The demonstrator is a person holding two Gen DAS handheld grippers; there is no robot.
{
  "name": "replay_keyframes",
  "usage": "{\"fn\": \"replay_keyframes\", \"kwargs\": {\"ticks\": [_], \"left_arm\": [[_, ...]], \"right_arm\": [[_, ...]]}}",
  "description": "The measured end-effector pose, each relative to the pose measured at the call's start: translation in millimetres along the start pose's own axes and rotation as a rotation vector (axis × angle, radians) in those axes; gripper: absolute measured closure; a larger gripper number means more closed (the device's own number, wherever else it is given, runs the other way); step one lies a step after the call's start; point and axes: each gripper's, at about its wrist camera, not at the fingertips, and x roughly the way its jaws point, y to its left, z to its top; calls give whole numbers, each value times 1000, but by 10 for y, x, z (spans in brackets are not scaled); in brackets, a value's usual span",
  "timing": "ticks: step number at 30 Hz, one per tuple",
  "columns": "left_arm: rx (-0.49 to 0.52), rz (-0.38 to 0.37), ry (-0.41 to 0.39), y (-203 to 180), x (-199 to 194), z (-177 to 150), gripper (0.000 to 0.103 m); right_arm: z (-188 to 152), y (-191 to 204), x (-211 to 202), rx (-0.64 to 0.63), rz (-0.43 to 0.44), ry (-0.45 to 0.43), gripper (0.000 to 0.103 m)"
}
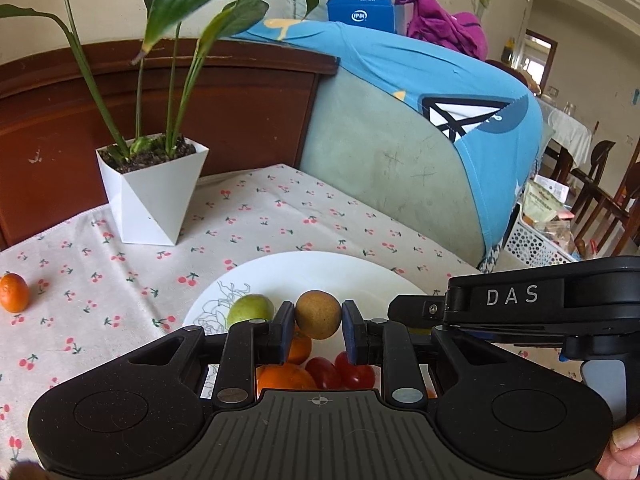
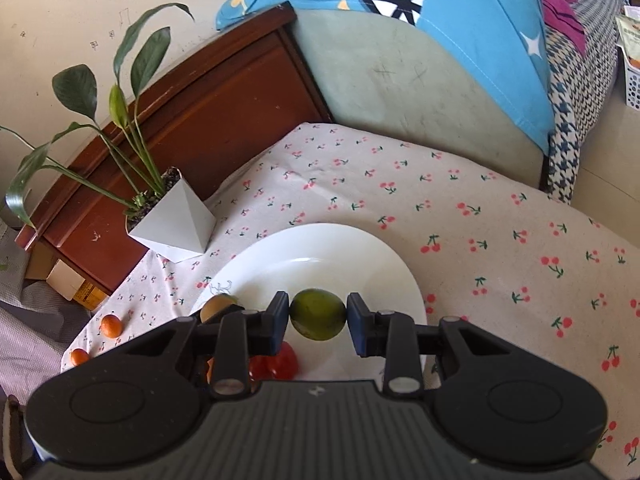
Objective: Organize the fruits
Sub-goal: 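Lower the lime onto the plate with the right tool while the left tool releases the kiwi there, then move both open tools to the two tangerines on the cloth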
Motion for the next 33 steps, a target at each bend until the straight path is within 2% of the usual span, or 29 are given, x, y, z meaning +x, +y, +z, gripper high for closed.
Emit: {"fn": "replay_keyframes", "kwargs": {"ticks": [6,11,17,22,30,33], "left_arm": [[-1,3,-1,-9,-25,1,77],[-36,31,-14,49,-110,43,64],[-61,55,-9,108,-213,72,59],[-60,95,10,146,-302,63,53],[-91,155,49,344,-482,81,51],[-96,199,58,444,-559,96,45]], "right_arm": [[2,3,-9,6,0,-5,69],[21,44,-21,-6,13,-24,69],[20,123,-23,-27,51,-30,69],[-13,242,-11,-68,82,-30,69],[-90,484,54,-136,135,-8,68],[-121,600,73,-172,158,-9,67]]}}
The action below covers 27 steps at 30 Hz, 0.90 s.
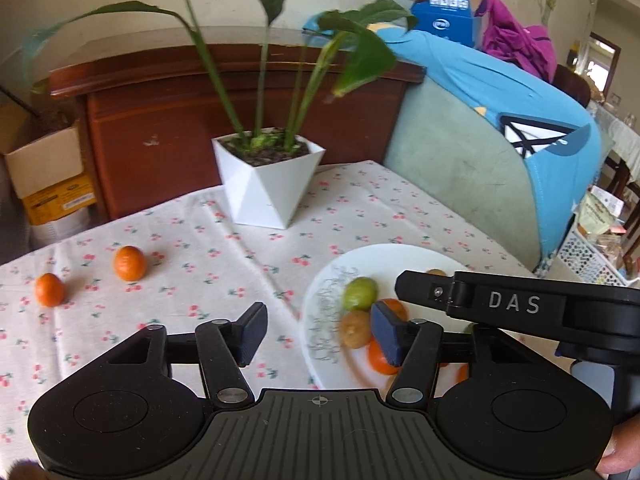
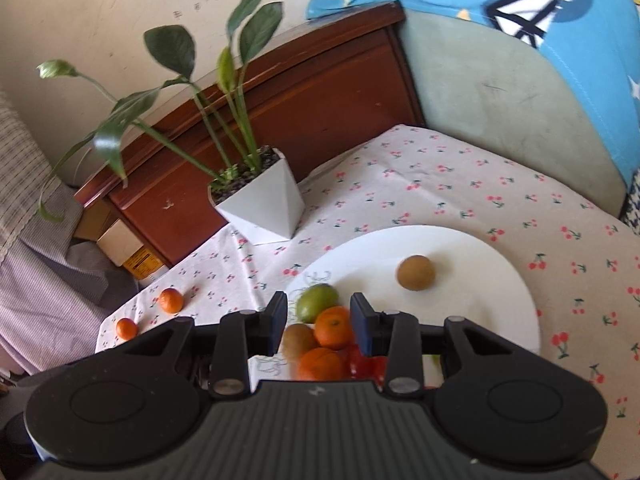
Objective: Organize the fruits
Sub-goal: 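Move both open tools to the two tangerines on the cloth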
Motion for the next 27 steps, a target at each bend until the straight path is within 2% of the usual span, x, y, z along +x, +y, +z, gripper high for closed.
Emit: {"fn": "replay_keyframes", "kwargs": {"ticks": [10,18,23,27], "left_arm": [[-67,76,37,418,-167,40,44],[-119,133,79,715,-184,40,43],[-124,199,86,976,-201,70,43],[-188,255,101,1273,-153,97,43]], "right_arm": [[-48,284,148,-61,81,18,67],[-142,500,261,-144,100,46,66],[-215,638,296,-220,121,53,64],[-265,721,328,-257,146,60,64]]}}
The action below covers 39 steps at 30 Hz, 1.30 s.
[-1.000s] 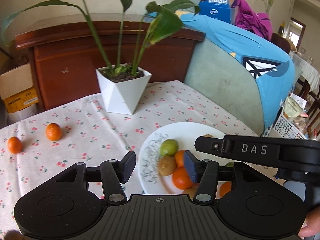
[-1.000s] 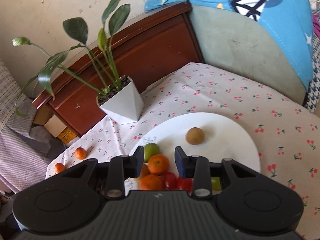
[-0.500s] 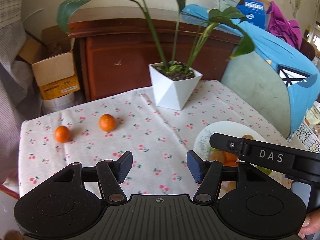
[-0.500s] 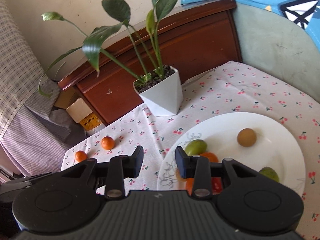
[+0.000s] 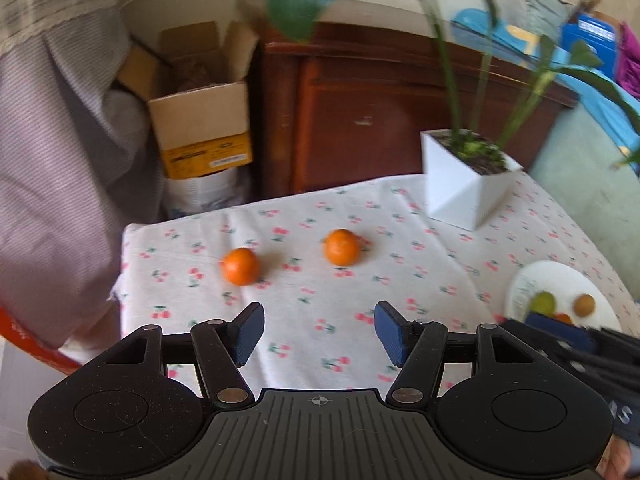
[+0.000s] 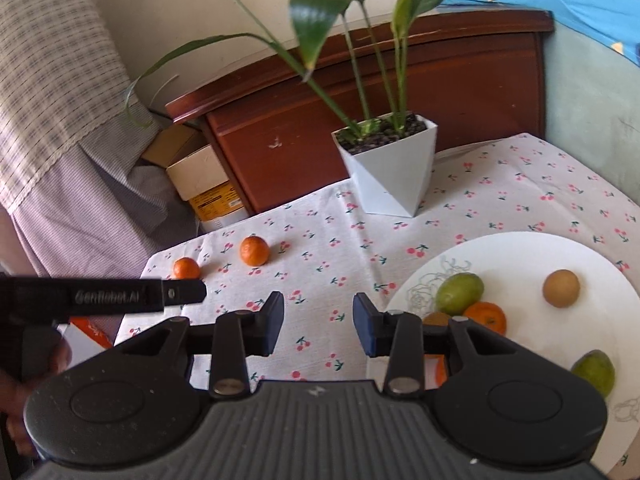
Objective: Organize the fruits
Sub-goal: 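Move both open tools to the two tangerines on the cloth, then grasp a tangerine with the left tool while the right tool grasps the other tangerine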
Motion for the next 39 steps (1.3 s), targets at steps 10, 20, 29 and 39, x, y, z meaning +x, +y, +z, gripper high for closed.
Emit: {"fn": "replay_keyframes", "kwargs": {"ticks": [10,20,29,39], "left_arm": [[-86,84,32,356,326,135,43],[-35,112,27,373,650,212,43],[-26,77,27,414,633,240,43],[-42,77,25,473,654,254,49]], "right_arm": [[-23,112,257,-16,20,27,63],[81,222,643,-20,23,14,63],[120,337,1012,-45,29,11,63],[174,514,1207,-141,27,-8,64]]}}
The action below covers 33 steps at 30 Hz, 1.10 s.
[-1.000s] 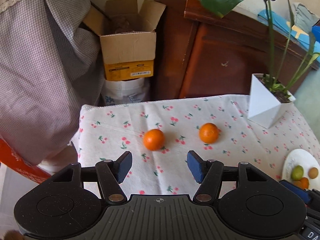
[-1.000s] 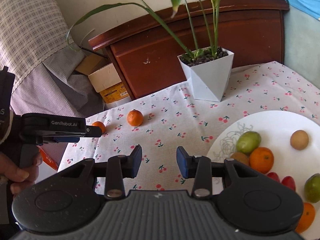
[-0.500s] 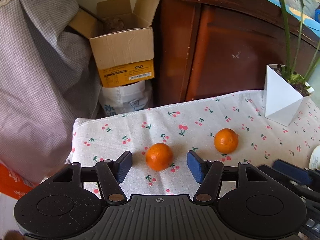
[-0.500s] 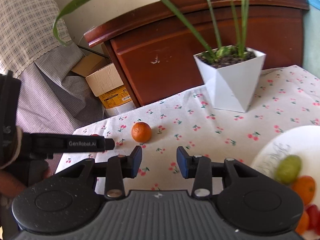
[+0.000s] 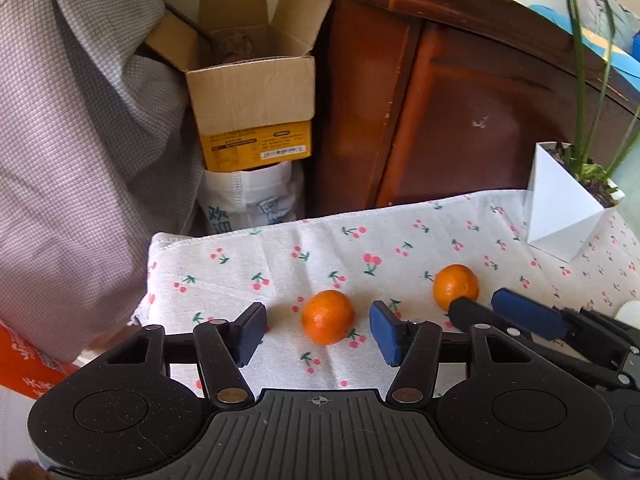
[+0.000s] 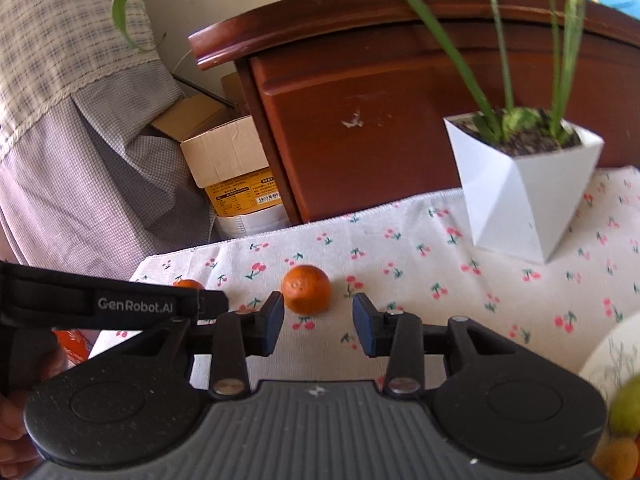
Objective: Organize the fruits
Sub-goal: 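Grasp a tangerine with the left tool while the right tool grasps the other tangerine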
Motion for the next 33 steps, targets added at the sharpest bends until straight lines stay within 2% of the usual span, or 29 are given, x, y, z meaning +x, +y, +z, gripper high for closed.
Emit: {"fn": "replay_keyframes", "kwargs": {"ticks": [6,7,11,18,27,33], "left_arm": [[-5,7,-6,22,8,3,60],[-5,5,-7,25,8,1,61],[1,-7,-5,19,8,-1,65],[18,-41,-4,-31,0,0,78],[37,-70,-9,-119,-39,-17,79],[51,-115,-41,-286,-237,-11,79]], "right_arm": [[53,85,119,-73,-11,-5,65],[58,95,136,-83,-11,-2,68],[52,91,168,-86,14,10,74],[48,90,166,-97,16,6,75],[49,-27,-12,-72,-8,3,75],[34,-153,-278,-35,-26,3,75]]}}
